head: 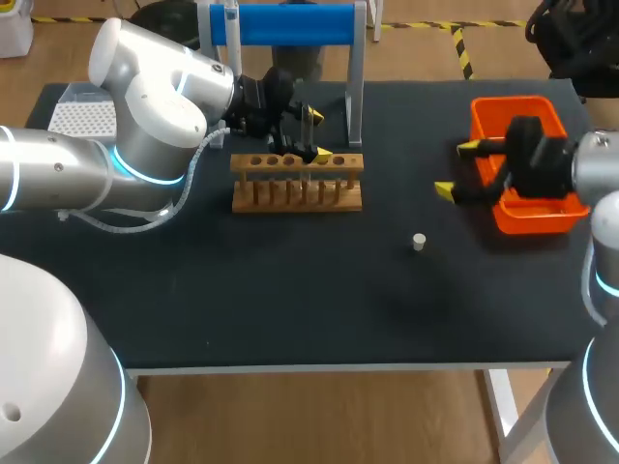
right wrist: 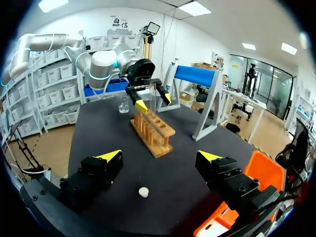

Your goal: Invert the test tube, pick up the pipette, mount the tip to pipette, aspirate from beaker and dispense into the tube, eject the tip, return the pipette, and cap with the stopper.

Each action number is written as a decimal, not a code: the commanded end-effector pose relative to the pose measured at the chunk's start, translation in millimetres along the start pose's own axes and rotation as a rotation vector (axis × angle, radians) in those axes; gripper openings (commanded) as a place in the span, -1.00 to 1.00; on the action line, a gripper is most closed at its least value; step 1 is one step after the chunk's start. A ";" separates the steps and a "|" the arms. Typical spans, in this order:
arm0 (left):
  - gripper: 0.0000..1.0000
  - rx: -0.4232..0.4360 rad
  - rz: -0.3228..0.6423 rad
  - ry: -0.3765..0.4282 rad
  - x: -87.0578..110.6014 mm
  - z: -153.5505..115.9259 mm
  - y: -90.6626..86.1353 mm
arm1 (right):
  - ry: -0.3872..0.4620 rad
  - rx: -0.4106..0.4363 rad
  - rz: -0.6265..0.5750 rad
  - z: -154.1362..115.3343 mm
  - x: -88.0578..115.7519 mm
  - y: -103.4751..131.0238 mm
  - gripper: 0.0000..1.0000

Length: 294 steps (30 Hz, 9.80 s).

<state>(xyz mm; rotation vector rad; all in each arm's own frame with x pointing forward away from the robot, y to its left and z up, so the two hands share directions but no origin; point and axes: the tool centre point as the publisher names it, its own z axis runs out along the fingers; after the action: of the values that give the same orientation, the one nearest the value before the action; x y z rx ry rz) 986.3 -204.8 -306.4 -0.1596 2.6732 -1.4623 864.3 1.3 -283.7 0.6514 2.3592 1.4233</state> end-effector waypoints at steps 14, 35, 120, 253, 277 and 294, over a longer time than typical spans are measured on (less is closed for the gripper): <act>1.00 0.001 0.000 -0.001 0.1 0.5 0.1 | -0.014 -0.004 0.015 25.0 37.0 -67.4 1.00; 1.00 0.001 0.000 -0.001 0.1 0.5 0.1 | -0.034 0.028 0.065 49.6 47.1 -98.0 0.82; 1.00 0.001 0.000 -0.001 0.1 0.5 0.1 | -0.071 0.091 0.108 87.4 34.5 -119.6 -0.17; 1.00 0.001 0.000 -0.001 0.1 0.5 0.1 | 0.461 0.127 -0.216 183.6 15.9 179.1 -1.00; 1.00 0.001 0.000 -0.001 0.1 0.5 0.1 | 0.474 0.139 -0.210 191.5 20.1 170.7 -1.00; 1.00 0.001 0.000 -0.001 0.1 0.5 0.1 | 0.471 0.133 -0.213 191.2 20.6 174.0 -1.00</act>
<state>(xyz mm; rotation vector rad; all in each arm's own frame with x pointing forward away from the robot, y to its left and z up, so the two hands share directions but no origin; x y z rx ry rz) 986.3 -204.8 -306.4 -0.1596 2.6731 -1.4623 976.0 225.3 -218.1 0.0884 2.7892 1.4581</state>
